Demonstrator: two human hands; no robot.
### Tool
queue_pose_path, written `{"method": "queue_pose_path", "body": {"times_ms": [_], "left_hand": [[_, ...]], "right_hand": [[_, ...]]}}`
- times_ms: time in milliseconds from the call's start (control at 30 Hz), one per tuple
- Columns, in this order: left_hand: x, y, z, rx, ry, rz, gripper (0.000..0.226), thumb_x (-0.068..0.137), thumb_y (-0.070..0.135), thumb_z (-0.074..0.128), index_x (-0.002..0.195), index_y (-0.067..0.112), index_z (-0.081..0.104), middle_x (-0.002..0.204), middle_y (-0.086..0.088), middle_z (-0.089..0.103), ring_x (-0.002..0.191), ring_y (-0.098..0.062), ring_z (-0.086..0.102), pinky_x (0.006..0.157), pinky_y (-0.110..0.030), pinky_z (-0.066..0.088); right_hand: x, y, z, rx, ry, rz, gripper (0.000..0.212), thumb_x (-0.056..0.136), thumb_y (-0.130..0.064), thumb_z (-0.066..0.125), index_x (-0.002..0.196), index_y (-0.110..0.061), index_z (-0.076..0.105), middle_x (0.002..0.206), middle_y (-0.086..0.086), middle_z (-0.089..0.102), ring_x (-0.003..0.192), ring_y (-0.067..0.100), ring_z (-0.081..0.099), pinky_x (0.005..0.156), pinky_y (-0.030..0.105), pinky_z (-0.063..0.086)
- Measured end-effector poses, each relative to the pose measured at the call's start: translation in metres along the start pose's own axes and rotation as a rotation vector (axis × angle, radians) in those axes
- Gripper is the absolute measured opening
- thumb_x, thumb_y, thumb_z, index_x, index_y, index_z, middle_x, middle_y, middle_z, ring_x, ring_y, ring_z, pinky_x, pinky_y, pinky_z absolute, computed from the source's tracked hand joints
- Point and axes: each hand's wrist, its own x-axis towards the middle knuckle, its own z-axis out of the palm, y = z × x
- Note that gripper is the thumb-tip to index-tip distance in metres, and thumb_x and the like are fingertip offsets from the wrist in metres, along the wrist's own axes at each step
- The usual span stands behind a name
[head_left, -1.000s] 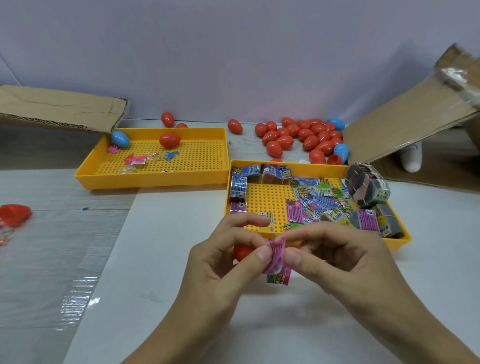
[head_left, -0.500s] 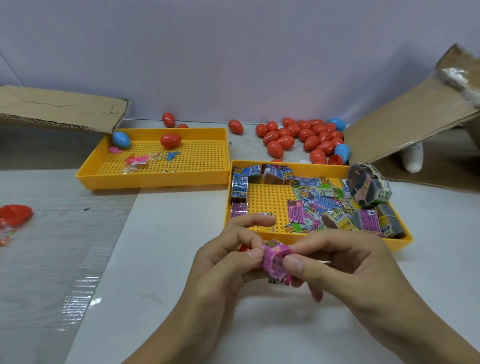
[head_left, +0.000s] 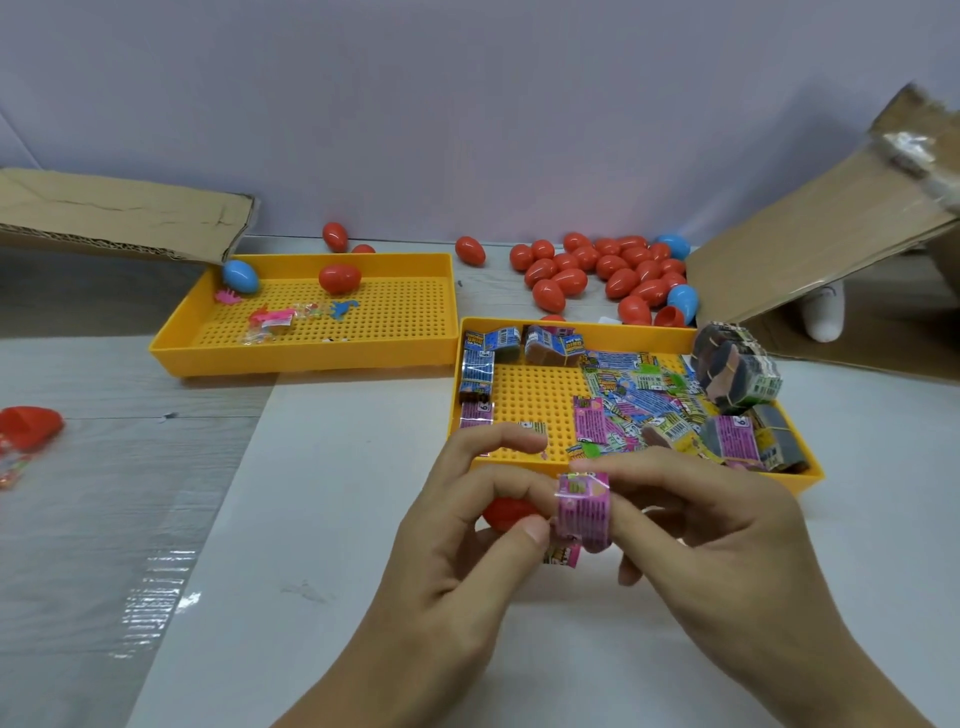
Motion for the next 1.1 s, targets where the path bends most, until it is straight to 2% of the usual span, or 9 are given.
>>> {"method": "queue_pose_path", "body": {"times_ms": [100, 233, 333, 467, 600, 733, 900, 1033, 1100], "left_hand": [[0.0015, -0.0010, 0.0021, 0.018, 0.060, 0.026, 0.028, 0.090, 0.011, 0.060, 0.109, 0.030, 0.068, 0.111, 0.008, 0.061, 0.110, -0.024, 0.063, 0.079, -0.029, 0.059], [0.0018, -0.0016, 0.0030, -0.026, 0.105, 0.035, 0.043, 0.084, 0.022, 0.070, 0.123, 0.035, 0.058, 0.109, 0.001, 0.070, 0.102, -0.023, 0.069, 0.075, -0.027, 0.059], [0.0023, -0.0012, 0.0033, -0.033, 0.091, 0.024, 0.039, 0.083, 0.020, 0.073, 0.119, 0.030, 0.061, 0.113, -0.001, 0.072, 0.106, -0.025, 0.069, 0.078, -0.027, 0.059], [0.0022, -0.0029, 0.0024, -0.063, 0.064, 0.003, 0.030, 0.081, 0.005, 0.071, 0.107, 0.020, 0.073, 0.115, -0.004, 0.070, 0.110, -0.024, 0.067, 0.080, -0.022, 0.057], [0.0028, -0.0042, 0.0011, -0.096, 0.068, 0.008, 0.035, 0.080, -0.001, 0.067, 0.109, 0.017, 0.076, 0.112, 0.001, 0.067, 0.107, -0.024, 0.068, 0.077, -0.022, 0.057], [0.0032, -0.0060, 0.0024, -0.088, 0.084, -0.020, 0.054, 0.077, -0.001, 0.069, 0.120, 0.032, 0.068, 0.109, 0.002, 0.072, 0.103, -0.020, 0.070, 0.078, -0.022, 0.057], [0.0026, -0.0059, 0.0015, -0.084, 0.042, -0.003, 0.039, 0.079, 0.005, 0.073, 0.112, 0.026, 0.073, 0.113, -0.004, 0.071, 0.107, -0.026, 0.069, 0.082, -0.029, 0.059], [0.0029, -0.0056, 0.0007, -0.088, 0.042, -0.009, 0.037, 0.079, 0.004, 0.073, 0.111, 0.023, 0.073, 0.112, -0.006, 0.069, 0.106, -0.027, 0.068, 0.081, -0.027, 0.058], [0.0033, -0.0049, 0.0011, -0.103, 0.048, -0.010, 0.035, 0.078, 0.012, 0.073, 0.112, 0.019, 0.073, 0.111, -0.008, 0.069, 0.105, -0.027, 0.069, 0.080, -0.026, 0.058]], "right_hand": [[-0.0001, 0.0035, -0.0019, -0.037, 0.009, -0.005, 0.032, 0.077, -0.006, 0.066, 0.092, -0.033, 0.077, 0.074, -0.009, 0.072, 0.060, 0.013, 0.066, 0.042, 0.027, 0.051], [0.0004, 0.0050, -0.0033, -0.080, -0.025, -0.003, 0.031, 0.077, -0.007, 0.068, 0.090, -0.033, 0.077, 0.075, -0.010, 0.072, 0.063, 0.013, 0.067, 0.044, 0.024, 0.050], [0.0015, 0.0049, -0.0034, -0.087, -0.038, -0.003, 0.028, 0.078, -0.012, 0.069, 0.092, -0.035, 0.077, 0.076, -0.011, 0.071, 0.065, 0.014, 0.067, 0.044, 0.024, 0.049], [0.0021, 0.0050, -0.0033, -0.089, -0.053, -0.023, 0.029, 0.078, -0.014, 0.069, 0.096, -0.036, 0.077, 0.087, -0.013, 0.070, 0.072, 0.014, 0.065, 0.042, 0.035, 0.049], [0.0017, 0.0056, -0.0045, -0.068, -0.063, -0.014, 0.028, 0.079, -0.026, 0.067, 0.100, -0.043, 0.076, 0.097, -0.011, 0.065, 0.067, 0.013, 0.062, 0.040, 0.036, 0.048], [0.0020, 0.0054, -0.0035, -0.059, -0.061, -0.022, 0.039, 0.081, -0.017, 0.064, 0.100, -0.049, 0.075, 0.096, -0.010, 0.064, 0.064, 0.012, 0.060, 0.038, 0.037, 0.046], [0.0025, 0.0052, -0.0050, 0.006, -0.041, -0.028, 0.038, 0.082, -0.015, 0.063, 0.100, -0.046, 0.076, 0.092, -0.008, 0.066, 0.064, 0.011, 0.059, 0.039, 0.036, 0.046], [0.0019, 0.0080, -0.0033, -0.017, -0.058, -0.005, 0.039, 0.080, -0.015, 0.065, 0.099, -0.047, 0.076, 0.095, -0.009, 0.066, 0.064, 0.013, 0.060, 0.037, 0.038, 0.045], [0.0019, 0.0082, -0.0029, -0.019, -0.061, -0.005, 0.035, 0.080, -0.018, 0.067, 0.099, -0.046, 0.076, 0.094, -0.009, 0.065, 0.066, 0.014, 0.061, 0.037, 0.038, 0.045]]}}
